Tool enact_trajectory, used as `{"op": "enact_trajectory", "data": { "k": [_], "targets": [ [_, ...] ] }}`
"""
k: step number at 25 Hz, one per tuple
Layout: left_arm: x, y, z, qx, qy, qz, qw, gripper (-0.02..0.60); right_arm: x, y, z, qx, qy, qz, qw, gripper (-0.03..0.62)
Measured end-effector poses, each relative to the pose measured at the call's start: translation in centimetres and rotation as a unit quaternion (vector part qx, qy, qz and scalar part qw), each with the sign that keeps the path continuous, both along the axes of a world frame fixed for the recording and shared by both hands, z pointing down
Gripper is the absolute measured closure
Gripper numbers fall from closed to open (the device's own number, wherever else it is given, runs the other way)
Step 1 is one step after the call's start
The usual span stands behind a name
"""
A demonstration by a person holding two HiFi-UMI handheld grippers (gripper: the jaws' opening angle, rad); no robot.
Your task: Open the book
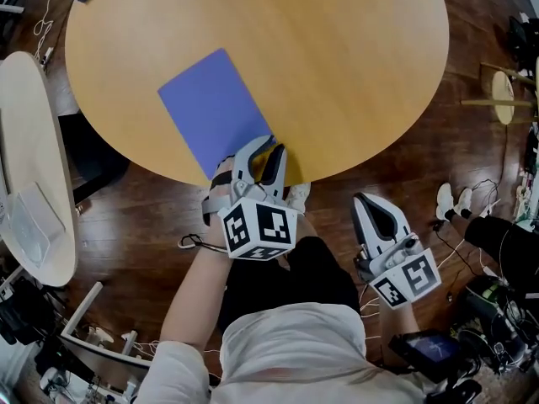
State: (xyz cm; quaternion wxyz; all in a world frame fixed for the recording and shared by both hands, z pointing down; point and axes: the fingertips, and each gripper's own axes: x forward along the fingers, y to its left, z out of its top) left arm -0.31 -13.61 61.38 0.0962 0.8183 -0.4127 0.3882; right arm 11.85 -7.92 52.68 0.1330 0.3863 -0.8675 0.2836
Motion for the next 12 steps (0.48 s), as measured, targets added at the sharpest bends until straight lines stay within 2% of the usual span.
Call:
{"op": "enact_trajectory", "data": {
  "k": [7,12],
  "targets": [
    [-0.1,-0.4,1.4,0.003,-0.039,0.0,0.9992,0.5,0.0,0.3,0.8,-0.008,0.0,0.001,1.0,0.591],
    [-0.3,-0.3,1.3,0.002,-0.029,-0.011,0.9995,0.502,0.2,0.4,0.8,-0.008,-0.003,0.005,1.0,0.591]
  ]
}}
